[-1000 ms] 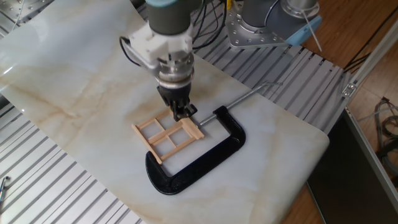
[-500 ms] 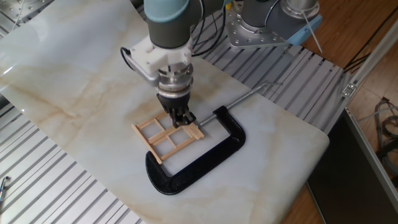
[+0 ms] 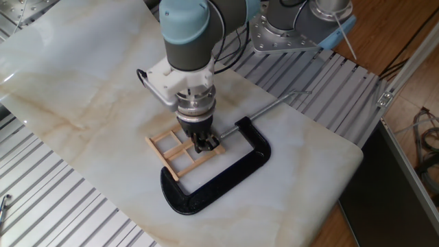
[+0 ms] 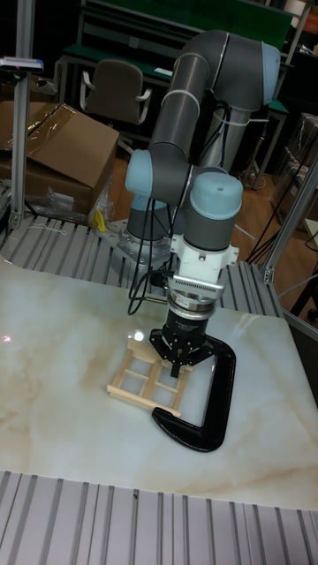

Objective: Open a sliding window

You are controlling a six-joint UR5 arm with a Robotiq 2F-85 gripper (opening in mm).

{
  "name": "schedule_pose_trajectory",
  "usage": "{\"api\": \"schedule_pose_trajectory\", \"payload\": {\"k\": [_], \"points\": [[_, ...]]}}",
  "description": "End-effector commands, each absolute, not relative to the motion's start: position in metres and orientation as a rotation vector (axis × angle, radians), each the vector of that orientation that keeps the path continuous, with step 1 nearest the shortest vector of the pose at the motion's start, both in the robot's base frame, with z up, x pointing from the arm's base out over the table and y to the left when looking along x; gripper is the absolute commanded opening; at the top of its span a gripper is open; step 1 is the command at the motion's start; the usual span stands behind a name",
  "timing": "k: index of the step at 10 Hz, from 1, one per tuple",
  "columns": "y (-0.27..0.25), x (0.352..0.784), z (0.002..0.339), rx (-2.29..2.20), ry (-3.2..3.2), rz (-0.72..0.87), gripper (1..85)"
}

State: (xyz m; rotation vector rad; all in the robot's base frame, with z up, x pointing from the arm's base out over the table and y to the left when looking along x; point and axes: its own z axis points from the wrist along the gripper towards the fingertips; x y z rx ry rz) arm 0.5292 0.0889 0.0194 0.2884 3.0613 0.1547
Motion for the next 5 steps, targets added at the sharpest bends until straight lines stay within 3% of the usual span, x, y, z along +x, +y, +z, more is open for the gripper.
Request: {"api": "schedule_pose_trajectory", "payload": {"k": [1,5], "points": [[0.0912,0.5303,0.0161,0.295,3.063,0.162,0.7],[0.0848,0.5308,0.0102,0.269,3.063,0.154,0.7]]}}
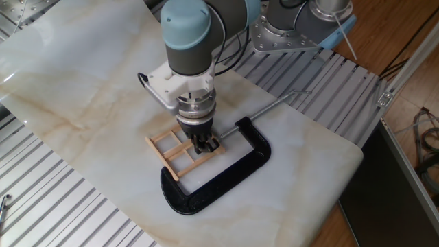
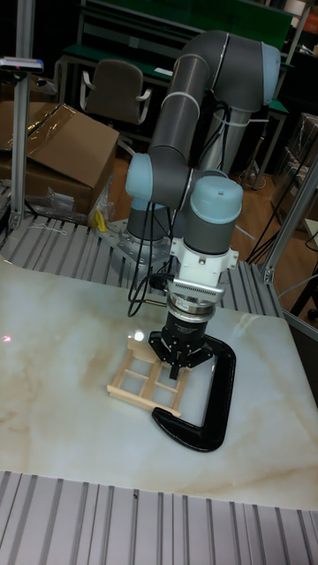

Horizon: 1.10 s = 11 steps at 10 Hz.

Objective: Open a sliding window

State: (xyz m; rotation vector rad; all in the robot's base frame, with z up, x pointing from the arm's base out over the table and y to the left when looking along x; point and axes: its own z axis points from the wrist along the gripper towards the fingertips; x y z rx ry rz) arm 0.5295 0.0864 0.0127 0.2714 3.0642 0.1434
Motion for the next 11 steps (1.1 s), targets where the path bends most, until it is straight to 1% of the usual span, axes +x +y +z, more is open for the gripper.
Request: {"api": "schedule_pose_trajectory", "payload": {"k": [1,11], "points": [[0.0822,0.5316,0.0091,0.259,3.063,0.140,0.7],[0.0823,0.5412,0.0141,0.241,3.080,0.131,0.7]]}}
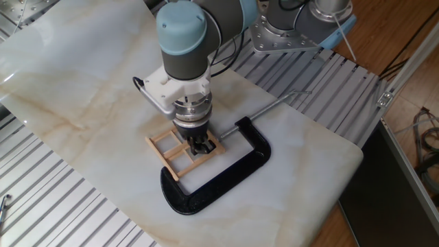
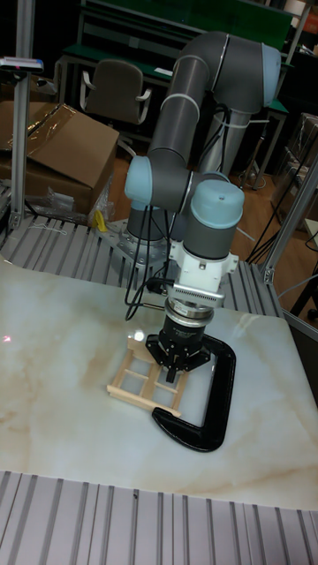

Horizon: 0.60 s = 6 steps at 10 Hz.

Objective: Open a sliding window

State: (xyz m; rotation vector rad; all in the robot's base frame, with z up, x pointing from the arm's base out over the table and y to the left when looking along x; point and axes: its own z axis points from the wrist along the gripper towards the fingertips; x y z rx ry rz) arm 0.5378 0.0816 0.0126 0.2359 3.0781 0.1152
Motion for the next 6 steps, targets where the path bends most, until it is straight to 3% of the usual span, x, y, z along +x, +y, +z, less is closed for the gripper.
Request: {"api": "schedule_pose_trajectory", "payload": {"k": [1,6], "points": [[0.0823,0.5430,0.0149,0.241,3.078,0.133,0.7],[0.0822,0.5478,0.0101,0.227,3.079,0.140,0.7]]}}
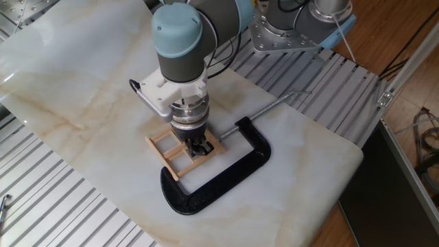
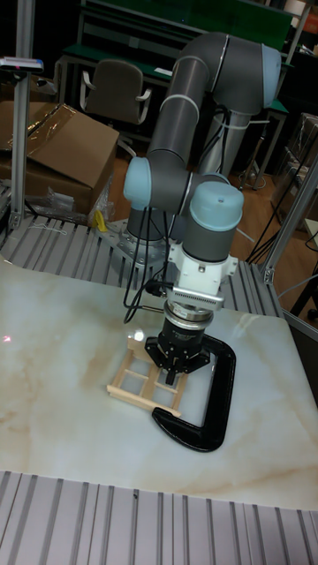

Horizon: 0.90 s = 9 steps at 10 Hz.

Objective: Open a sliding window

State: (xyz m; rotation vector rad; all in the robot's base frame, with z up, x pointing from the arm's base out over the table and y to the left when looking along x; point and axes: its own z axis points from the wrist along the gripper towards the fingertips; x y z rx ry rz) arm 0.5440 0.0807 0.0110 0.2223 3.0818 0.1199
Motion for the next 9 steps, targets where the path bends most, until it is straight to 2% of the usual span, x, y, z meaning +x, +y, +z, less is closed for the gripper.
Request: {"api": "schedule_pose_trajectory", "payload": {"k": [1,9], "points": [[0.0817,0.5475,0.0104,0.222,3.082,0.142,0.7],[0.0809,0.5504,0.0140,0.201,3.102,0.153,0.7]]}}
